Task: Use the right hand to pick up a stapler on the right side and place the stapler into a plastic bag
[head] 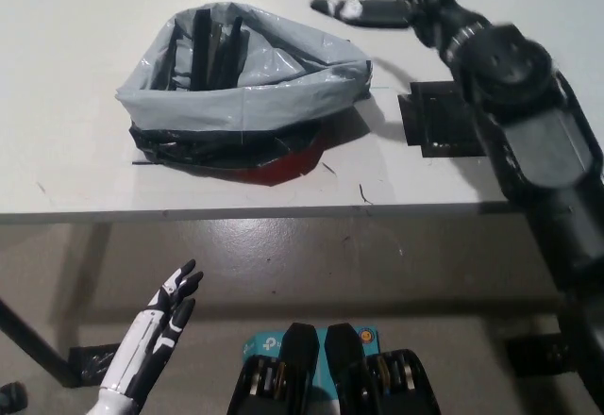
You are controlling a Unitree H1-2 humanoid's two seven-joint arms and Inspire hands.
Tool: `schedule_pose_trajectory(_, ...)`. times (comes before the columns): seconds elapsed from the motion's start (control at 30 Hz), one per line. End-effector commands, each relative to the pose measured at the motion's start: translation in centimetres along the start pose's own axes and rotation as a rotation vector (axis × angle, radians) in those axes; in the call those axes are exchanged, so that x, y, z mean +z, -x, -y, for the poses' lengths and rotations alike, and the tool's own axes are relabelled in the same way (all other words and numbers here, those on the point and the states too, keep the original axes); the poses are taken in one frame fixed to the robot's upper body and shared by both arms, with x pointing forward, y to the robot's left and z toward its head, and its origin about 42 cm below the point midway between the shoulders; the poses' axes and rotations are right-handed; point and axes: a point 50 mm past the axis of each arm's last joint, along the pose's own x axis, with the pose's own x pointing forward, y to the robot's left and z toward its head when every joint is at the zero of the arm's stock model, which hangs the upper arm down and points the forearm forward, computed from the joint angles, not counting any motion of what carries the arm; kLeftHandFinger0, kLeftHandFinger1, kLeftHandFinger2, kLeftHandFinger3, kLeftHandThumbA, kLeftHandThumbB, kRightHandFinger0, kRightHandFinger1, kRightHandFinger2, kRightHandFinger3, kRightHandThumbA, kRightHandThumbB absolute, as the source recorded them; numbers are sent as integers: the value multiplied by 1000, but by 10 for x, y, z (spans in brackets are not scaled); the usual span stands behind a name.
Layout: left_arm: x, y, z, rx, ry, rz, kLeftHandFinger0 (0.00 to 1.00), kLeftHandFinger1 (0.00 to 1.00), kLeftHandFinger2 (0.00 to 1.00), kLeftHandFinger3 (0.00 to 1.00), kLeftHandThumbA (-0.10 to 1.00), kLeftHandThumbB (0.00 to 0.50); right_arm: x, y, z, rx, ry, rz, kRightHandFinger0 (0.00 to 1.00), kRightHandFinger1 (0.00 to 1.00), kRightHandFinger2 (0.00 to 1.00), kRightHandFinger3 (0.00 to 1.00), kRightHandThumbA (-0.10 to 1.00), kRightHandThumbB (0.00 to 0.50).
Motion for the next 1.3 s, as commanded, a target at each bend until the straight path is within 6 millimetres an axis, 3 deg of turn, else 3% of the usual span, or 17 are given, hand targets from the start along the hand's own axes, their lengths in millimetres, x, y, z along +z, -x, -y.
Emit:
schedule_pose_trajectory(0.0,23,-23,-20,69,-5,126,1000,1000,1000,1000,969,37,134,209,56,-186,294,714,1000,1000,1000,1000,799,278)
schedule_pose_trajectory(0.03,24,-24,-20,69,-3,127,1000,1000,1000,1000,969,37,131,217,53,-192,292,721,1000,1000,1000,1000,798,278)
schedule_pose_trajectory(0.1,24,-29,-20,65,1,126,1000,1000,1000,1000,991,43,115,261,35,-247,292,751,1000,1000,1000,1000,826,254)
schedule_pose_trajectory(0.13,24,-31,-20,64,2,126,1000,1000,1000,1000,992,43,111,273,28,-270,305,764,1000,1000,1000,1000,832,236)
schedule_pose_trajectory(0.17,25,-37,-20,64,2,130,1000,1000,1000,1000,1000,40,103,297,10,-309,297,795,1000,1000,1000,1000,794,223)
schedule_pose_trajectory(0.27,30,-54,-22,59,6,147,1000,1000,1000,1000,1000,32,90,322,-16,-351,226,849,1000,1000,1000,1000,754,213)
schedule_pose_trajectory(0.33,31,-59,-22,58,10,151,1000,1000,1000,1000,1000,31,78,326,-29,-348,187,856,1000,1000,1000,1000,742,195)
schedule_pose_trajectory(0.43,30,-61,-23,58,14,149,1000,1000,1000,1000,1000,63,54,323,-43,-398,181,794,1000,1000,1000,1000,801,188)
schedule_pose_trajectory(0.5,28,-60,-23,47,11,151,1000,1000,1000,1000,1000,58,24,316,-50,-411,157,677,1000,1000,1000,1000,829,181)
schedule_pose_trajectory(0.57,27,-58,-22,42,11,152,1000,1000,1000,1000,1000,55,-2,303,-52,-411,141,600,1000,1000,1000,1000,817,137)
schedule_pose_trajectory(0.63,25,-54,-19,35,15,152,1000,1000,1000,1000,996,61,-40,286,-54,-408,77,470,1000,1000,1000,1000,804,184)
schedule_pose_trajectory(0.7,25,-53,-18,38,11,149,1000,1000,1000,1000,998,63,-71,269,-59,-415,34,356,1000,1000,1000,1000,758,188)
schedule_pose_trajectory(0.87,24,-48,-19,49,1,144,1000,1000,1000,1000,996,62,-125,244,-79,-398,57,192,1000,1000,1000,1000,660,179)
schedule_pose_trajectory(0.97,21,-39,-19,55,5,128,1000,1000,1000,1000,976,67,-146,249,-91,-376,20,132,1000,1000,1000,1000,631,166)
schedule_pose_trajectory(1.27,19,-37,-20,52,32,101,1000,1000,1000,1000,973,50,-172,254,-94,-378,-46,71,1000,1000,1000,1000,605,183)
